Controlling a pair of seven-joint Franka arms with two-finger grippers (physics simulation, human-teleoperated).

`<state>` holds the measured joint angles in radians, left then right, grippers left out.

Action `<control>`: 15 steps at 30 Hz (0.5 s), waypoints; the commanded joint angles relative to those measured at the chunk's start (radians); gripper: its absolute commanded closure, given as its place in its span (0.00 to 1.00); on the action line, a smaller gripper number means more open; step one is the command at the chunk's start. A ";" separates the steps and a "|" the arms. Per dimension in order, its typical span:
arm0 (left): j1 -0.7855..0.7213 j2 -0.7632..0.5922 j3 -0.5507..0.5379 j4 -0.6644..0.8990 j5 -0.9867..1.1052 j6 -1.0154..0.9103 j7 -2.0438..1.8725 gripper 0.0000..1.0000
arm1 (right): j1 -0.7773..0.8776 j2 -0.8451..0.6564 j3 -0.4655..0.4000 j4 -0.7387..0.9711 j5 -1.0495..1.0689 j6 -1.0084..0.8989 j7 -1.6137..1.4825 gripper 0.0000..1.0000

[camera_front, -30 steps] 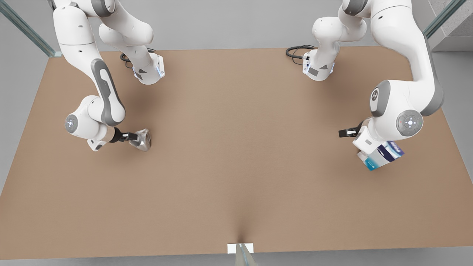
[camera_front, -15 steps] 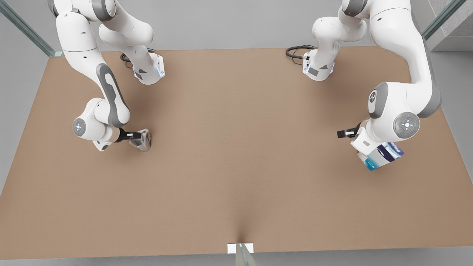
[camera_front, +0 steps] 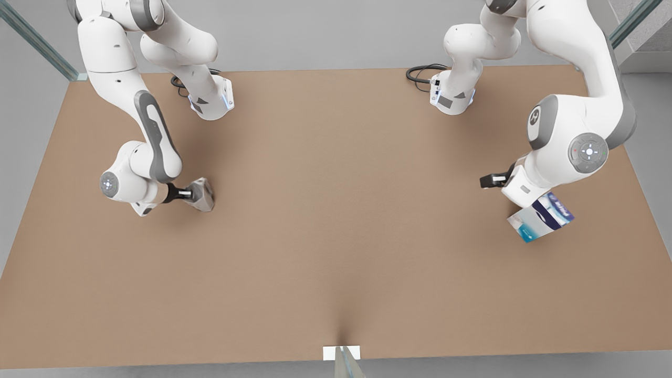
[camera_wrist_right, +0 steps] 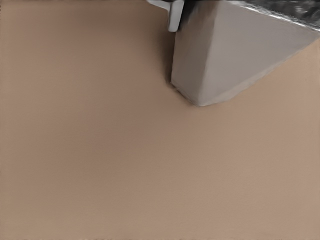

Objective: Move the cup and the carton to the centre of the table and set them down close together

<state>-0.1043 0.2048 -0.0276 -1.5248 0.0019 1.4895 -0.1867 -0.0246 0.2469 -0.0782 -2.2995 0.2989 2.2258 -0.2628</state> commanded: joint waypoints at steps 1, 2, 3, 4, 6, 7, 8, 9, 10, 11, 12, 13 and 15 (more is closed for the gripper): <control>0.000 -0.001 0.000 0.000 -0.003 0.000 -0.004 0.00 | -0.002 -0.001 0.000 0.000 -0.006 0.000 0.004 0.79; 0.000 0.001 0.000 0.000 -0.002 0.000 0.006 0.00 | -0.002 0.000 0.000 0.000 -0.006 0.001 0.004 0.79; 0.000 0.001 0.000 0.000 0.000 0.000 0.009 0.00 | -0.002 0.002 0.000 0.000 -0.006 0.001 0.004 0.79; 0.000 0.001 0.000 0.000 0.000 0.000 0.001 0.00 | -0.002 0.002 0.000 -0.001 -0.006 0.003 0.004 0.79; 0.000 -0.001 0.000 0.000 0.000 0.000 0.001 0.00 | -0.002 0.003 0.000 0.000 -0.006 0.003 0.004 0.79; -0.002 -0.004 0.000 0.002 0.000 -0.002 -0.002 0.00 | -0.002 0.003 0.000 0.000 -0.006 0.003 0.004 0.79; 0.000 -0.007 0.000 0.002 0.000 -0.005 -0.002 0.00 | -0.003 0.005 -0.002 0.008 -0.006 0.001 0.004 0.79; 0.000 -0.007 0.000 0.002 0.000 -0.005 -0.002 0.00 | -0.005 0.005 -0.008 0.017 -0.001 -0.008 0.004 0.79; 0.000 -0.007 0.000 0.002 0.000 -0.003 0.001 0.00 | -0.003 0.002 -0.008 0.069 -0.001 -0.071 0.050 0.79; 0.000 -0.005 0.000 0.002 0.000 -0.002 0.001 0.00 | -0.002 -0.003 0.003 0.104 -0.001 -0.089 0.069 0.79; 0.000 -0.002 0.000 0.002 0.000 -0.002 0.001 0.00 | 0.002 -0.001 0.018 0.140 -0.003 -0.123 0.117 0.79; 0.000 -0.004 0.000 0.002 0.000 0.000 0.001 0.00 | 0.002 -0.003 0.048 0.166 -0.003 -0.144 0.181 0.79; 0.000 -0.002 0.002 0.002 0.000 0.002 0.006 0.00 | 0.003 0.003 0.106 0.212 0.003 -0.147 0.281 0.79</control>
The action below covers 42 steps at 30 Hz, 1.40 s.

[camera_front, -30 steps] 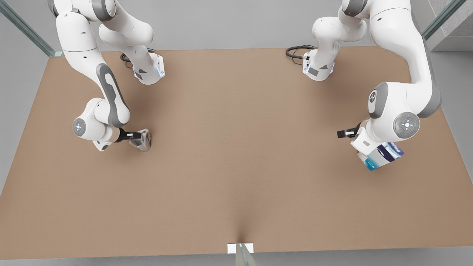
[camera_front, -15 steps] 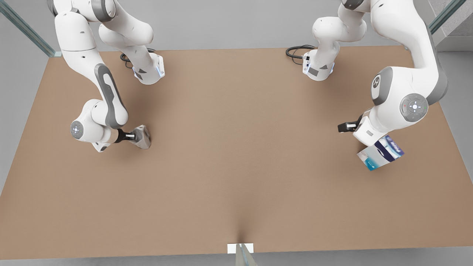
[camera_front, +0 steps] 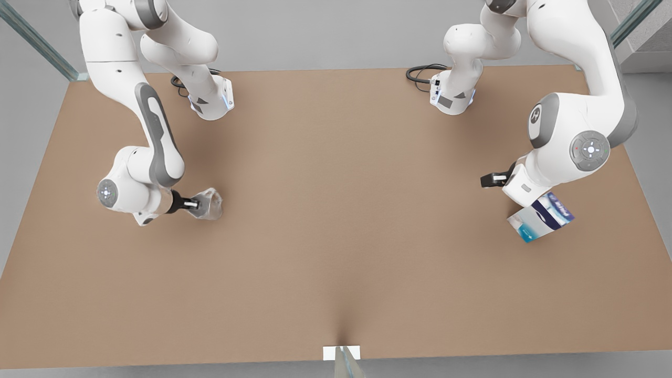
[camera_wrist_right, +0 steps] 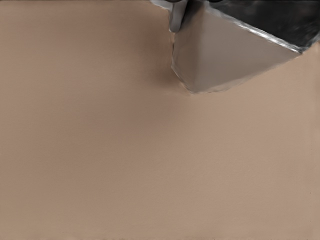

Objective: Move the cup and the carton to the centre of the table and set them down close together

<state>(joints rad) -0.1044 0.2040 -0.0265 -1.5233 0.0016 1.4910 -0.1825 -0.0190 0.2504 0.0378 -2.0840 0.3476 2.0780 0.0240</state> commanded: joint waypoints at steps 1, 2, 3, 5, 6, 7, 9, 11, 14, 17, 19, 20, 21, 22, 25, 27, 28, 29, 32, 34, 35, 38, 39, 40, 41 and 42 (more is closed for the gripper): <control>0.000 0.000 -0.001 0.000 -0.002 0.000 0.001 0.00 | -0.001 0.000 0.020 0.004 0.024 0.001 0.008 0.79; 0.000 0.000 0.000 0.000 -0.002 0.000 0.001 0.00 | -0.001 0.000 0.057 0.019 0.033 0.002 0.076 0.79; 0.000 0.000 0.002 0.000 0.000 0.002 0.003 0.00 | 0.001 0.003 0.112 0.058 0.031 0.002 0.184 0.79; 0.003 0.002 0.077 -0.005 0.001 0.029 0.009 0.00 | 0.071 0.072 0.149 0.188 0.030 0.001 0.373 0.79; 0.009 0.006 0.126 -0.017 -0.003 0.136 0.020 0.00 | 0.125 0.125 0.152 0.280 0.028 -0.001 0.473 0.79; 0.029 0.017 0.131 -0.029 -0.003 0.147 0.109 0.00 | 0.192 0.194 0.146 0.392 0.024 -0.021 0.557 0.79; 0.066 0.077 0.132 -0.012 0.005 0.149 0.179 0.00 | 0.362 0.404 0.093 0.726 -0.033 -0.064 0.798 0.79; 0.068 0.187 0.220 0.083 -0.002 0.149 0.167 0.00 | 0.468 0.561 0.025 0.970 -0.032 -0.099 0.930 0.79; 0.107 0.219 0.238 0.094 0.000 0.198 0.124 0.00 | 0.550 0.765 0.001 1.236 -0.027 -0.030 1.074 0.79; 0.132 0.230 0.252 0.017 -0.005 0.281 -0.022 0.00 | 0.580 0.819 0.036 1.282 -0.022 0.080 1.076 0.79; 0.152 0.207 0.276 -0.026 -0.097 0.287 -0.034 0.00 | 0.597 0.845 0.034 1.296 -0.024 0.106 1.062 0.79; 0.155 0.212 0.289 -0.037 -0.112 0.302 -0.031 0.00 | 0.597 0.845 0.036 1.296 -0.024 0.105 1.041 0.79; 0.161 0.213 0.289 -0.035 -0.109 0.313 -0.019 0.00 | 0.605 0.845 0.034 1.296 -0.030 0.097 1.011 0.79; 0.166 0.216 0.289 -0.035 -0.106 0.316 -0.015 0.00 | 0.622 0.859 0.033 1.296 -0.079 0.102 1.001 0.79; 0.187 0.247 0.289 -0.035 -0.107 0.337 -0.011 0.00 | 0.674 0.883 0.036 1.294 -0.205 0.128 0.999 0.79; 0.190 0.256 0.289 -0.035 -0.111 0.337 -0.011 0.00 | 0.692 0.897 0.036 1.289 -0.266 0.155 0.999 0.79; 0.193 0.261 0.289 -0.035 -0.111 0.339 -0.011 0.00 | 0.692 0.897 0.037 1.289 -0.266 0.155 0.999 0.79; 0.198 0.262 0.287 -0.037 -0.111 0.350 -0.011 0.00 | 0.692 0.897 0.037 1.289 -0.266 0.155 0.999 0.79; 0.206 0.253 0.289 -0.090 -0.111 0.351 -0.011 0.00 | 0.694 0.897 0.037 1.288 -0.315 0.148 0.943 0.79; 0.207 0.253 0.287 -0.100 -0.112 0.351 -0.011 0.00 | 0.694 0.897 0.037 1.288 -0.315 0.149 0.939 0.03; 0.207 0.253 0.287 -0.104 -0.114 0.351 -0.011 0.00 | 0.692 0.899 0.037 1.288 -0.317 0.157 0.938 0.00; 0.207 0.262 0.287 -0.129 -0.118 0.365 -0.011 0.12 | 0.692 0.903 0.039 1.291 -0.315 0.182 0.938 0.00; 0.207 0.269 0.287 -0.138 -0.130 0.373 -0.012 0.40 | 0.692 0.903 0.039 1.291 -0.314 0.186 0.939 0.00; 0.207 0.269 0.287 -0.141 -0.130 0.373 -0.012 0.47 | 0.692 0.903 0.039 1.291 -0.312 0.194 0.941 0.00; 0.207 0.269 0.287 -0.141 -0.130 0.373 -0.012 0.48 | 0.692 0.902 0.069 1.292 -0.311 0.192 0.944 0.00; 0.207 0.269 0.287 -0.141 -0.130 0.373 -0.015 0.49 | 0.689 0.883 0.080 1.294 -0.303 0.171 0.947 0.00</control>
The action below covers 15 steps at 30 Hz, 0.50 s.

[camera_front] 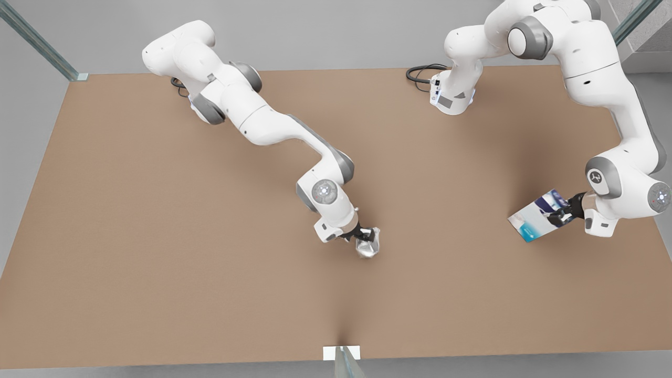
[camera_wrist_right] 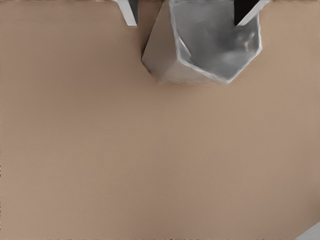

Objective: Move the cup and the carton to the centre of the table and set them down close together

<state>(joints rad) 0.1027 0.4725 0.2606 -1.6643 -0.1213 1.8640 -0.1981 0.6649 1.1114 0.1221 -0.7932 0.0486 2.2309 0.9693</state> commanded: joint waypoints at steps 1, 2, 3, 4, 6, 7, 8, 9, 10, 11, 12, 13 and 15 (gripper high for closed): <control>0.000 0.000 0.000 0.000 -0.008 0.000 0.000 0.51 | -0.010 -0.033 -0.001 -0.014 0.038 -0.011 -0.009 0.00; 0.000 0.000 0.000 0.000 -0.008 0.000 0.000 0.49 | -0.045 -0.113 -0.002 -0.092 0.079 -0.056 -0.037 0.00; 0.000 -0.005 -0.003 0.003 -0.008 -0.002 -0.010 0.48 | -0.094 -0.212 0.004 -0.229 0.079 -0.048 -0.058 0.00; -0.001 -0.034 -0.015 0.011 -0.009 -0.023 -0.027 0.45 | -0.159 -0.306 0.031 -0.356 0.077 -0.046 -0.107 0.00; -0.008 -0.074 -0.078 0.011 -0.008 -0.078 -0.127 0.43 | -0.312 -0.490 0.068 -0.601 0.074 -0.031 -0.224 0.00; -0.009 -0.094 -0.104 0.012 -0.006 -0.083 -0.145 0.43 | -0.383 -0.581 0.070 -0.707 0.073 -0.046 -0.299 0.00; -0.056 -0.124 -0.126 0.012 0.005 -0.097 -0.193 0.42 | -0.459 -0.669 0.070 -0.787 0.073 -0.091 -0.401 0.00; -0.224 -0.160 -0.139 0.012 0.006 -0.120 -0.486 0.42 | -0.522 -0.740 0.054 -0.790 0.057 -0.237 -0.491 0.00; -0.325 -0.189 -0.198 0.009 0.000 -0.121 -0.756 0.40 | -0.535 -0.774 0.005 -0.776 0.030 -0.326 -0.529 0.00; -0.429 -0.209 -0.201 0.003 -0.024 -0.120 -0.906 0.40 | -0.535 -0.797 -0.068 -0.759 0.030 -0.427 -0.630 0.00; -0.523 -0.203 -0.199 0.003 -0.064 -0.082 -1.030 0.40 | -0.542 -0.811 -0.111 -0.713 0.024 -0.530 -0.711 0.00; -0.620 -0.198 -0.201 0.001 -0.064 -0.049 -1.166 0.40 | -0.588 -0.840 -0.114 -0.690 -0.016 -0.609 -0.813 0.00; -0.727 -0.190 -0.207 0.001 -0.123 -0.043 -1.219 0.40 | -0.622 -0.846 -0.153 -0.546 -0.085 -0.784 -0.955 0.00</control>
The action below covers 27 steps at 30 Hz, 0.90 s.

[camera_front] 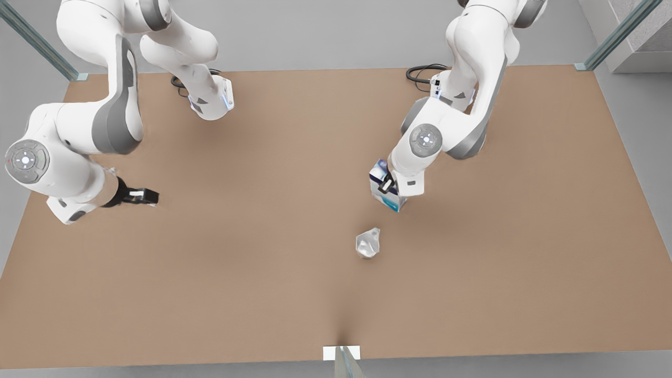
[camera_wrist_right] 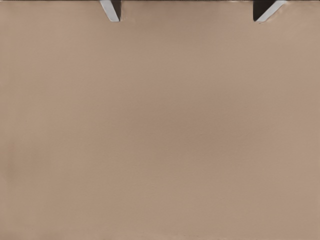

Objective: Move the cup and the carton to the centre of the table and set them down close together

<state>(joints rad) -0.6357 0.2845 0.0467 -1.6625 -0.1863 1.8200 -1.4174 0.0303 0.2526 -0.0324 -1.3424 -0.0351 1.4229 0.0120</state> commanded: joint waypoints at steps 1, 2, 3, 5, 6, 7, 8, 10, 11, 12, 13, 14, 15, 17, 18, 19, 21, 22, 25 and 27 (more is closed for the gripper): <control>-0.001 0.002 -0.004 0.000 -0.074 -0.001 0.001 0.39 | -0.009 -0.010 0.002 -0.003 0.000 -0.009 -0.003 0.00; -0.009 0.018 -0.007 -0.003 -0.079 0.001 0.008 0.39 | -0.012 -0.018 -0.003 -0.007 0.003 -0.010 -0.011 0.00; -0.007 0.028 -0.007 -0.011 -0.079 0.024 0.012 0.39 | -0.012 -0.018 -0.003 -0.007 0.004 -0.001 -0.011 0.00; -0.009 0.059 -0.007 -0.023 -0.079 0.059 0.014 0.38 | -0.012 -0.015 -0.020 -0.017 0.037 0.036 -0.014 0.00; -0.009 0.068 -0.007 -0.025 -0.079 0.076 0.012 0.37 | -0.010 -0.015 -0.018 -0.018 0.037 0.042 -0.036 0.00; -0.009 0.070 -0.007 -0.051 -0.101 0.131 0.014 0.37 | -0.010 -0.015 -0.014 -0.018 0.037 0.044 -0.063 0.00; -0.009 0.076 -0.007 -0.063 -0.101 0.160 0.017 0.37 | -0.010 -0.016 -0.007 -0.018 0.038 0.047 -0.063 0.00; -0.009 0.094 -0.007 -0.071 -0.101 0.185 0.018 0.33 | -0.010 -0.018 -0.007 -0.023 0.038 0.056 -0.066 0.00; -0.009 0.101 -0.007 -0.071 -0.101 0.185 0.018 0.30 | -0.009 -0.016 -0.006 -0.023 0.040 0.056 -0.066 0.00; -0.009 0.107 -0.007 -0.071 -0.097 0.185 0.020 0.11 | -0.009 -0.016 -0.006 -0.023 0.041 0.053 -0.066 0.00; -0.009 0.107 -0.005 -0.071 -0.096 0.186 0.020 0.03 | -0.009 -0.016 -0.007 -0.023 0.066 0.053 -0.066 0.00; -0.009 0.110 -0.007 -0.071 -0.096 0.186 0.020 0.01 | -0.009 -0.016 -0.007 -0.023 0.066 0.054 -0.066 0.00; -0.009 0.110 -0.007 -0.071 -0.097 0.185 0.020 0.00 | -0.009 -0.015 -0.007 -0.023 0.067 0.054 -0.066 0.00; -0.007 0.107 -0.005 -0.071 -0.096 0.182 0.020 0.00 | -0.009 -0.013 -0.007 -0.021 0.066 0.054 -0.069 0.00; -0.007 0.104 -0.005 -0.071 -0.094 0.179 0.020 0.00 | -0.007 -0.013 -0.011 -0.023 0.064 0.054 -0.079 0.00; -0.006 0.099 -0.005 -0.071 -0.094 0.170 0.018 0.00 | -0.004 -0.015 -0.017 -0.023 0.063 0.054 -0.087 0.00; -0.006 0.091 -0.005 -0.069 -0.094 0.163 0.020 0.00 | 0.006 -0.018 -0.030 -0.021 0.060 0.048 -0.087 0.00; -0.006 0.082 -0.005 -0.069 -0.093 0.147 0.018 0.00 | 0.008 -0.018 -0.034 -0.021 0.060 0.050 -0.087 0.00; -0.006 0.010 0.001 -0.022 -0.067 -0.042 0.014 0.00 | 0.008 -0.016 -0.032 -0.021 0.060 0.048 -0.087 0.00; 0.008 -0.073 0.080 0.197 -0.063 -0.340 0.011 0.00 | 0.006 -0.016 -0.032 -0.021 0.060 0.050 -0.087 0.00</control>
<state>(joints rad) -0.6296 0.1917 0.2025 -1.4344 -0.2631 1.4828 -1.3956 0.0365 0.2363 -0.0644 -1.3637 0.0245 1.4734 -0.0783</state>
